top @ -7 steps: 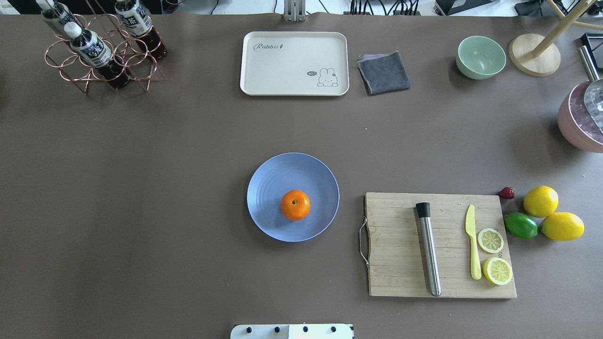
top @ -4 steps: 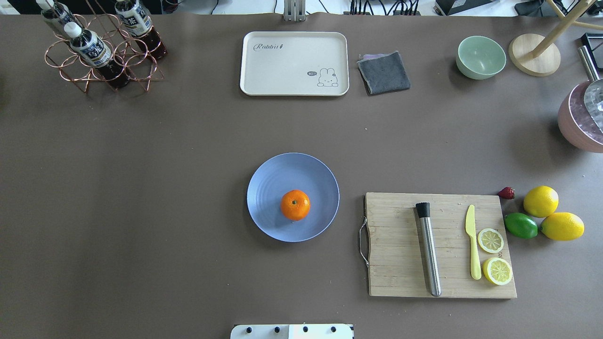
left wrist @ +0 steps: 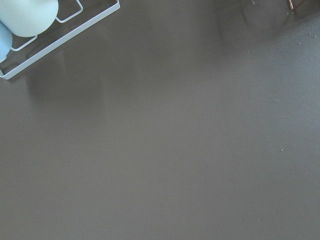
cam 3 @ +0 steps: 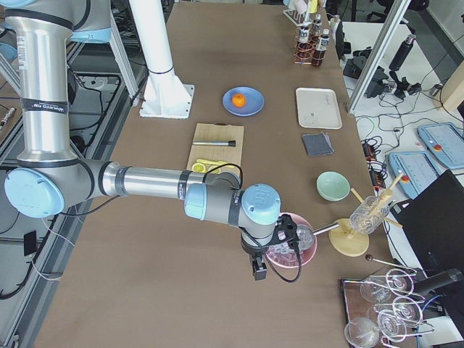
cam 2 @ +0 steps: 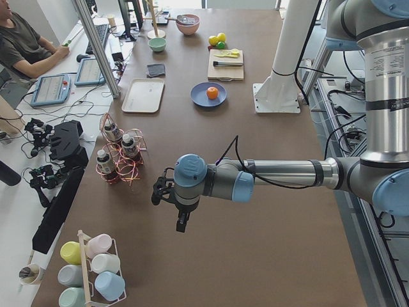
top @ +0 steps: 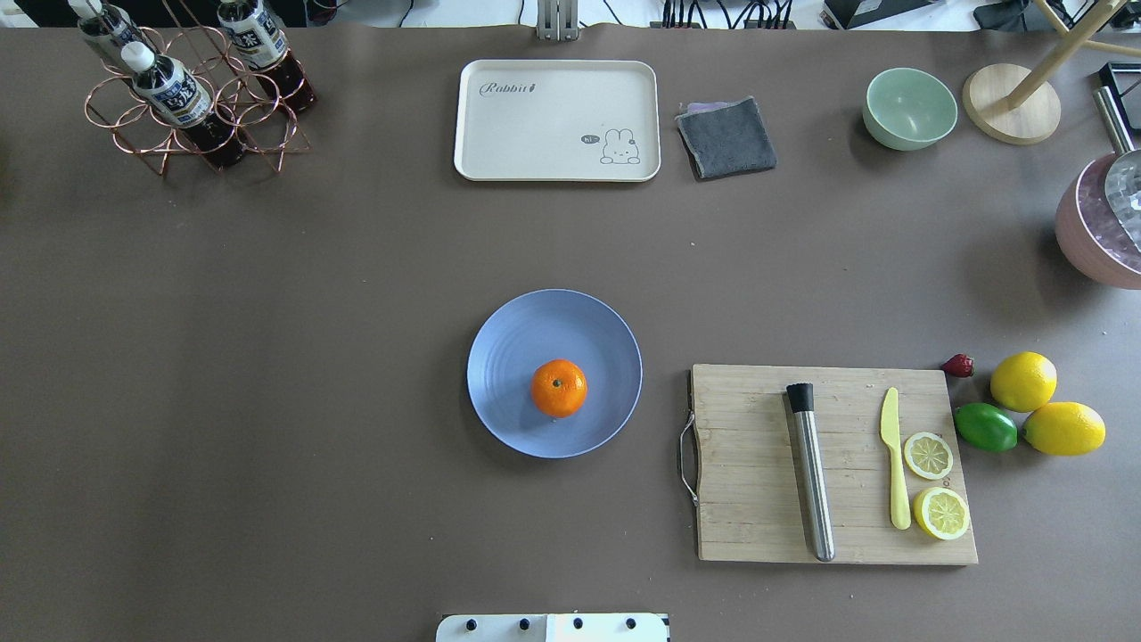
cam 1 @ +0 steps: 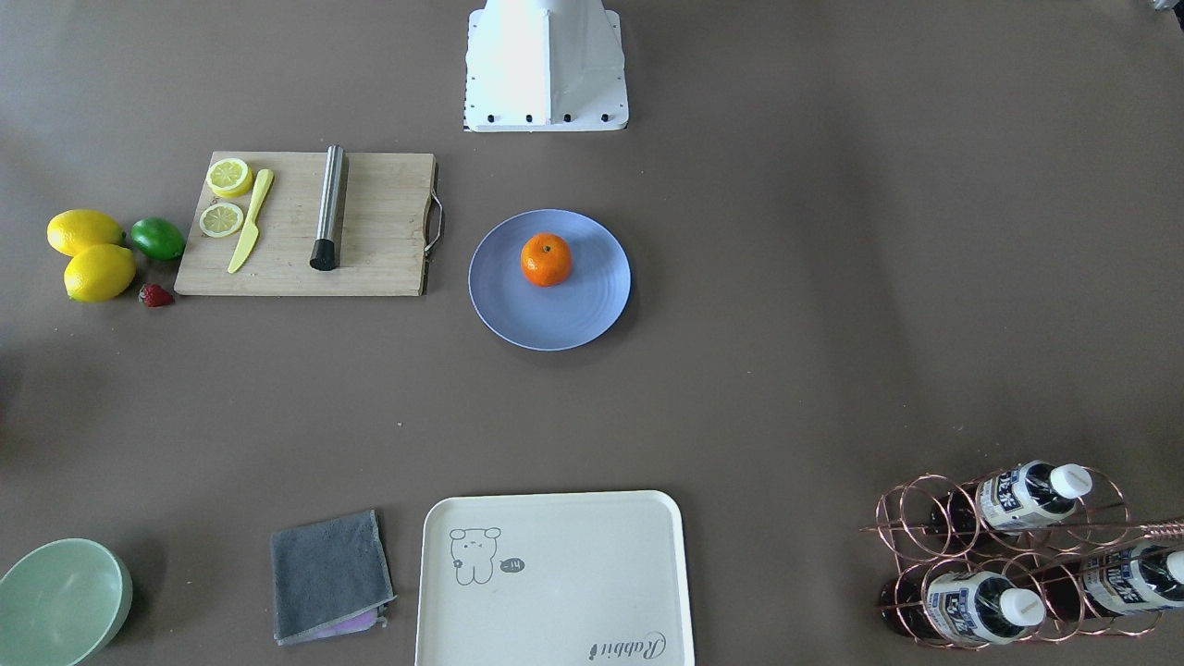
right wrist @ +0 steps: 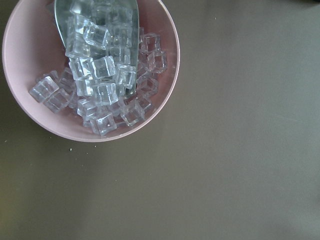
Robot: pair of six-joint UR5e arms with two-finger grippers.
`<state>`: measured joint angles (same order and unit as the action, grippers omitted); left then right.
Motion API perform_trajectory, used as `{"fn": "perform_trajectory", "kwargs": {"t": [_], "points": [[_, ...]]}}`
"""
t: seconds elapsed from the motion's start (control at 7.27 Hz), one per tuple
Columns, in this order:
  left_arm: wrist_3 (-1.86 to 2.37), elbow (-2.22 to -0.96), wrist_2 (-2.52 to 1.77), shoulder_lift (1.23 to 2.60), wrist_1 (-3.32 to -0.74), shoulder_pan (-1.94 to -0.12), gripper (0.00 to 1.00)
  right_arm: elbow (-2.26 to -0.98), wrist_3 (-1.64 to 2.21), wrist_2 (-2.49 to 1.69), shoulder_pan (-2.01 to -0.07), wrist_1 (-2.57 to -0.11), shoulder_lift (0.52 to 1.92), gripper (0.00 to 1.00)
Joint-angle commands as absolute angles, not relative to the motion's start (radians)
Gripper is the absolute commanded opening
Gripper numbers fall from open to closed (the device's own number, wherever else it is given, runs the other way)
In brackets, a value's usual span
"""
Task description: Pick orange to plate
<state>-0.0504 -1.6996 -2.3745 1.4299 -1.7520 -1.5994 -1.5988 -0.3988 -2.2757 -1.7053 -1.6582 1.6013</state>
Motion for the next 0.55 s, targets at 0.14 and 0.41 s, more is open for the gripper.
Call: {"fn": "perform_trajectory", "kwargs": {"t": [0.14, 0.41], "points": [[-0.054, -1.698, -2.373, 1.437, -1.753, -1.598, 0.98, -1.6, -0.409, -2.273, -1.706, -1.652, 1.606, 1.0], [-0.054, -1.697, -2.37, 1.437, -1.753, -1.6, 0.98, -1.631, -0.411, -2.275, -1.706, -1.66, 1.617, 1.0]]}}
